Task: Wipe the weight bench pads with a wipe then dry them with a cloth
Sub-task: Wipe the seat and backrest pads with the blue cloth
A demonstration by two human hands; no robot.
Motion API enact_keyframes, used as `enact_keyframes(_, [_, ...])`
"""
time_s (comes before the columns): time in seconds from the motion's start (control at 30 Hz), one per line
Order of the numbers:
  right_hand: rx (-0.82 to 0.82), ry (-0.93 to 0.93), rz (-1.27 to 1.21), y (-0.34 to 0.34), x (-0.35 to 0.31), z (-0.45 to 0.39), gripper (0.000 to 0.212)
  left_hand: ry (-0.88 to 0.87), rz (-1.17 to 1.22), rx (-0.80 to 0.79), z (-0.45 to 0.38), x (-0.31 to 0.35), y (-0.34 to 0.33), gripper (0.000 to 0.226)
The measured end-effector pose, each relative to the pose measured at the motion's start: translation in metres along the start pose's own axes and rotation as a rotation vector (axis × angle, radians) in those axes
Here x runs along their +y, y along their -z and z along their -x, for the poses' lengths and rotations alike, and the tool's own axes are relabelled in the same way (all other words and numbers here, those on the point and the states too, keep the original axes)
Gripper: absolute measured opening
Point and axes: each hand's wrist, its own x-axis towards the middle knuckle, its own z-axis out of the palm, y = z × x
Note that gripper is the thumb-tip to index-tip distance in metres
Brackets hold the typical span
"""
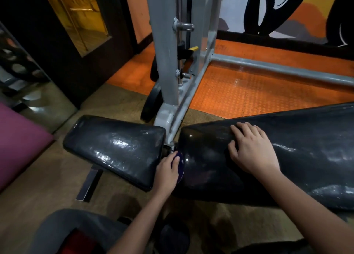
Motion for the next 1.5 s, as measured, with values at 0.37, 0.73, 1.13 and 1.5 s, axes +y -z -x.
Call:
enact_keyframes(0.37, [-0.183,0.071,-0.442,0.005,-0.124,-0.030,0.044,-0.076,0.106,0.136,-0.053,0.056,0.081,0.041])
enact_keyframes(0.73, [-0.422,0.124,-0.328,-0.059,-0.183,-0.085,0.055,-0.256,-0.870,0.058,-0.087,-0.058,0.175,0.047])
enact_keyframes(1.13, [-0.376,-0.021,-0.685,-0.114,-0.241,-0.086,0.073,-0.251,-1.021,0.040,-0.114,-0.066,0.155,0.052])
enact_keyframes(1.5, [-0.336,0.316,0.228,-0.077,-0.162,-0.094,0.063,-0.431,-0.968,-0.114,-0.092,-0.054,0.090,0.052])
